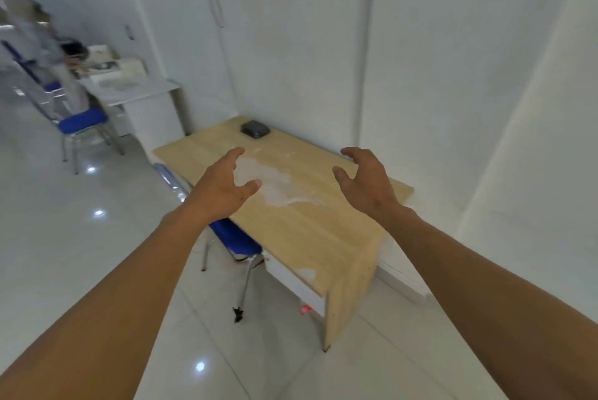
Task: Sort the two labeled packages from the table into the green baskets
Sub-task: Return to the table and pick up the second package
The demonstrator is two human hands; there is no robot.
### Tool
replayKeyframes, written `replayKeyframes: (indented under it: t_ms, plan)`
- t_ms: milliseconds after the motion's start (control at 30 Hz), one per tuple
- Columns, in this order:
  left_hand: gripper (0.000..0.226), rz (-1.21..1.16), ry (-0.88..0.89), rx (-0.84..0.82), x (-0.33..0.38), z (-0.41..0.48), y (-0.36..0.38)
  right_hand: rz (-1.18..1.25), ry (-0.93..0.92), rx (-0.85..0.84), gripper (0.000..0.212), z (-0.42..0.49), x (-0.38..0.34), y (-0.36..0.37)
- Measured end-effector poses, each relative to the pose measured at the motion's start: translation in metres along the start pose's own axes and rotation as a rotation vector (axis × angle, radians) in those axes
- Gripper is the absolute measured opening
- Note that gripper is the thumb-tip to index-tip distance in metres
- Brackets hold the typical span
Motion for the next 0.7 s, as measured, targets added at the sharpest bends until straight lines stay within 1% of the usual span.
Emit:
replayKeyframes:
  t_ms: [200, 367, 567, 700]
  plan:
    - [0.080, 0.064, -0.094, 0.069, -0.110, 0.054, -0.067, 0.053, -0.071, -0.130, 0.046, 0.074, -0.041, 0.137]
    - [0.076, 0.072, -0.131, 0.102, -0.172, 0.116, -0.106, 0.075, -0.077, -0.193, 0.047, 0.143, -0.061, 0.226]
    - [0.075, 0.030, -0.161, 0.104, -0.246, 0.190, -0.125, 0.073, -0.055, -0.239, 0.047, 0.212, -0.063, 0.317]
    - [0.075, 0.039, -0.155, 0.073, -0.299, 0.244, -0.122, 0.063, -0.013, -0.224, 0.046, 0.256, -0.055, 0.369]
Point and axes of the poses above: each hand's wrist, its own z-axis towards the middle knuckle, its own y-axis out of the palm, x = y × z, the point moved 6 cm from there along z, towards the middle knuckle, and after that the axes turned 13 degrees about z, right-handed, at the moved point
